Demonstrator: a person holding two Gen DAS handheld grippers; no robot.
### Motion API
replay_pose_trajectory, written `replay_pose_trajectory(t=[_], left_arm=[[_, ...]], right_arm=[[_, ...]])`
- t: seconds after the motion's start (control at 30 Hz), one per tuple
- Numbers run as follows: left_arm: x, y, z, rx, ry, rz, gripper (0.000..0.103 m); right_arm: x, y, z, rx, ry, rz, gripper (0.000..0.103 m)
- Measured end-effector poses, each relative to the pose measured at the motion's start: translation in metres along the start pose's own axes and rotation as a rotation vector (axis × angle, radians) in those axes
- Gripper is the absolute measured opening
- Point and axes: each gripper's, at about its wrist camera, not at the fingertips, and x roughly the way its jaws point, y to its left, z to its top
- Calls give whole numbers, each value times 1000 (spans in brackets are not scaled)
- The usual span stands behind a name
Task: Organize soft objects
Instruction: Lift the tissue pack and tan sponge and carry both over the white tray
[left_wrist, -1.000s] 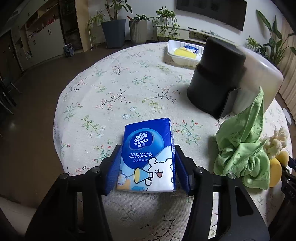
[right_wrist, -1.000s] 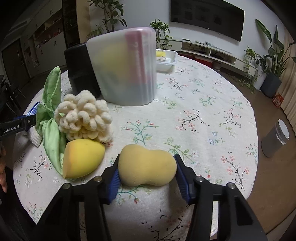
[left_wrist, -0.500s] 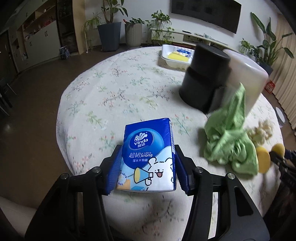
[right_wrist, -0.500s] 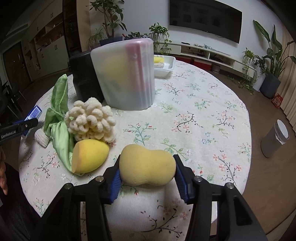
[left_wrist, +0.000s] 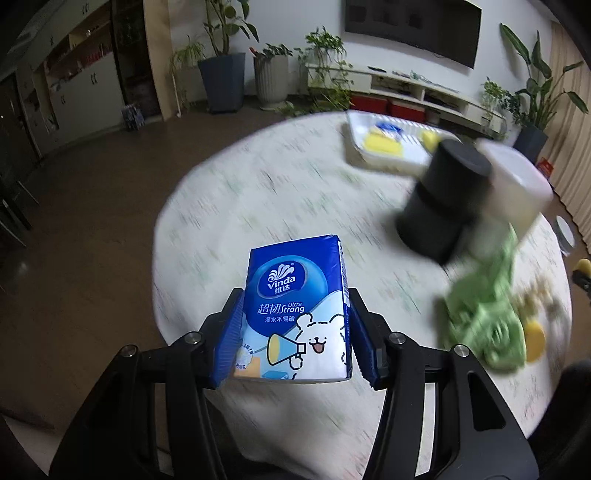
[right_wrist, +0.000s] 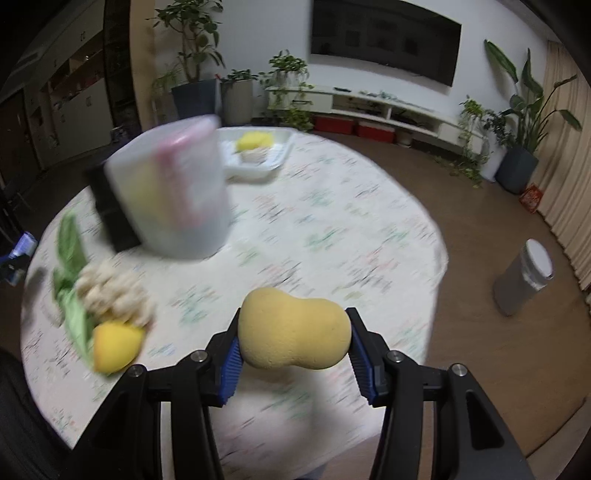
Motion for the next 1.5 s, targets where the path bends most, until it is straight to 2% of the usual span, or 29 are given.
replay_pose_trajectory(t=[0.2, 0.4, 0.47, 0.53, 0.7, 0.77, 0.83, 1.03, 1.13, 1.37, 1.5], left_arm=[[24, 13, 66, 38, -21, 20, 51], [51, 4, 136, 105, -50, 35, 51], [59, -1, 156, 124, -68, 19, 51], [74, -8, 177, 146, -62, 17, 51], [116, -33, 217, 222, -41, -44, 51], [131, -44, 230, 262, -27, -50, 51], [145, -61, 242, 302, -19, -95, 51], [179, -123, 257, 469, 7, -204, 51], [192, -144, 258, 510, 19, -250, 51], [216, -175, 240, 595, 32, -304, 51], [222, -183, 227, 650, 40, -320, 51]], right_arm=[[18, -39, 57, -23, -29, -74, 54], [53, -69, 131, -25, -38, -81, 54], [64, -72, 155, -38, -39, -83, 54], [79, -75, 180, -52, -36, -88, 54], [116, -78, 228, -69, -16, -79, 54], [132, -73, 248, -100, -15, -61, 54], [146, -64, 262, -137, -11, -34, 54], [188, -20, 295, -277, 6, 68, 54], [205, 8, 301, -355, 16, 130, 54], [234, 72, 287, -534, 63, 301, 54], [245, 92, 274, -594, 94, 362, 54]])
